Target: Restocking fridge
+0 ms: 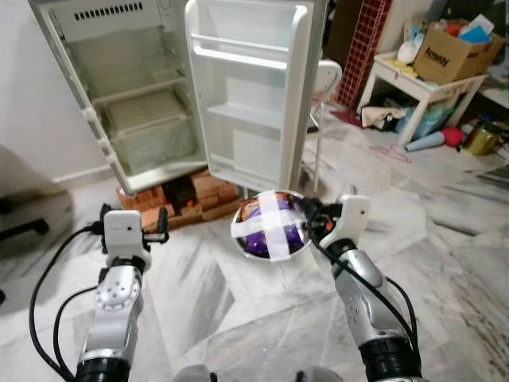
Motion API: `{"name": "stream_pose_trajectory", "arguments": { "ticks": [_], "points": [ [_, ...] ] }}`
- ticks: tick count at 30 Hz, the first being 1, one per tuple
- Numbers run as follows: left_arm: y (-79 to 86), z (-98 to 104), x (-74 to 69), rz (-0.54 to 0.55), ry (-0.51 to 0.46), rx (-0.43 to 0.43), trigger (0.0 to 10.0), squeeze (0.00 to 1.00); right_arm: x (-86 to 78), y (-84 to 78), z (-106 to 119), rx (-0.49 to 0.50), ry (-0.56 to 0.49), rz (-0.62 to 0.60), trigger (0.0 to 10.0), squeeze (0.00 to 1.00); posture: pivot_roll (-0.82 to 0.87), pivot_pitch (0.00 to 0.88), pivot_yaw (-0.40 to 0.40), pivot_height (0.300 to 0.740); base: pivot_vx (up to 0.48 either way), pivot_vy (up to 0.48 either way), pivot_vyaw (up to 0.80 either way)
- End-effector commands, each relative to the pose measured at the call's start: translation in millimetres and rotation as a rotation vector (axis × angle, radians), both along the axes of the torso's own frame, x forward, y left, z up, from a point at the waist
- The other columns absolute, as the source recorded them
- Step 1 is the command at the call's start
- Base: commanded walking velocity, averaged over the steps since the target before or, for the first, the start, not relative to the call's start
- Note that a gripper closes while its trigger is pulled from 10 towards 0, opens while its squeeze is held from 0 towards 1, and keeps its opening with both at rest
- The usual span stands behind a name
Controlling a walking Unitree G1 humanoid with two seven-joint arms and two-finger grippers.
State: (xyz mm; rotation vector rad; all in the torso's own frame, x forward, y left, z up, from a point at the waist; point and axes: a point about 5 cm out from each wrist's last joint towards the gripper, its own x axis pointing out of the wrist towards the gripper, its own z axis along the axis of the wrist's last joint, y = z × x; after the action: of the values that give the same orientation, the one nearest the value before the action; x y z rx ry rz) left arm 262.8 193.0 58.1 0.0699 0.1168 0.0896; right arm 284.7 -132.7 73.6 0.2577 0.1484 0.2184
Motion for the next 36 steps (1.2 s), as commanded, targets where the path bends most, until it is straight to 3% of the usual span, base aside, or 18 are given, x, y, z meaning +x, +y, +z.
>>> {"name": "stream_pose_trajectory", "arguments": {
  "ticks": [1, 14, 31, 36],
  "points": [
    [-9.8, 2.8, 3.4, -0.037, -0.011, -0.013, 10.0, 0.0, 1.7, -13.9, 6.3, -0.015, -0.031, -0.042, 10.0, 0.0, -0.05, 0.0, 0.031, 0.74, 0.0, 0.465, 0.0],
    [-10.9, 3.2, 5.8, -0.039, -0.014, -0.011, 10.0, 0.0, 1.6, -13.9, 5.4, -0.008, -0.026, -0.05, 10.0, 0.0, -0.05, 0.0, 0.03, 0.74, 0.0, 0.435, 0.0],
    [-9.1, 2.2, 4.0, -0.015, -0.013, -0.057, 10.0, 0.0, 7.4, -13.7, 11.8, 0.027, -0.056, -0.051, 10.0, 0.0, -0.05, 0.0, 0.027, 0.74, 0.0, 0.0, 0.0],
    [-9.4, 2.1, 3.9, -0.022, -0.012, -0.062, 10.0, 0.0, 8.4, -12.6, 15.0, 0.036, -0.073, -0.043, 10.0, 0.0, -0.05, 0.0, 0.027, 0.74, 0.307, 0.0, 0.0]
  ]
}}
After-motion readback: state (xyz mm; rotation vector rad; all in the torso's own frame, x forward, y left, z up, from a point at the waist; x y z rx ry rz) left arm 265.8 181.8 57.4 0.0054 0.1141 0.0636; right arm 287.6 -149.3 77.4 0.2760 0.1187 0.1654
